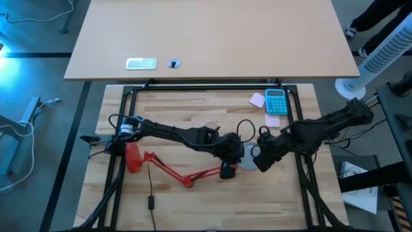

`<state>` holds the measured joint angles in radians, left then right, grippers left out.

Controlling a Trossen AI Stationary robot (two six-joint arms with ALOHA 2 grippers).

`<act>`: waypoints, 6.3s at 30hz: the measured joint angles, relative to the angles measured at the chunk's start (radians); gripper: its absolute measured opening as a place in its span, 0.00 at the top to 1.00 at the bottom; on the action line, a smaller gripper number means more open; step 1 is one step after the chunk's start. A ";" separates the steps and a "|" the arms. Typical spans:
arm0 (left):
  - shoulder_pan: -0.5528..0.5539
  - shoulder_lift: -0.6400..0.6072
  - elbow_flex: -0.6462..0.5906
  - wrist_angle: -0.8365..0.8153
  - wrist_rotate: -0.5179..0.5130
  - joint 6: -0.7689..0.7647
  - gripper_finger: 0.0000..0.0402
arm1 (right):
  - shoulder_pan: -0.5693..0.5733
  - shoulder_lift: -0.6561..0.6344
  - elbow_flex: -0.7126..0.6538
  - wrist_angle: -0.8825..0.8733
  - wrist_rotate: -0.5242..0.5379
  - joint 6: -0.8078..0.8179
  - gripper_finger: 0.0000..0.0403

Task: Screw lightbulb
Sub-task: Remove the light bulb from the lamp

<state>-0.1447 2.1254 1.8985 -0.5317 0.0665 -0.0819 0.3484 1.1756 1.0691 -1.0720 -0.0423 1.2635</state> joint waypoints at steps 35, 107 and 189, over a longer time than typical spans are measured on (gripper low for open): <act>0.096 -0.026 0.000 -0.088 -0.131 -0.009 1.00 | -0.049 0.020 -0.003 -0.015 0.073 -0.058 1.00; 0.012 -0.088 -0.018 -0.341 0.007 0.005 1.00 | 0.258 0.178 -0.139 0.373 0.696 -0.685 0.28; 0.136 -0.469 -0.171 -0.437 -0.273 -0.016 1.00 | -0.213 -0.086 0.009 0.280 0.532 -0.767 0.64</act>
<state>-0.0089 1.6566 1.7277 -0.9683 -0.2069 -0.0976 0.1357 1.0896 1.0780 -0.7920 0.4893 0.4960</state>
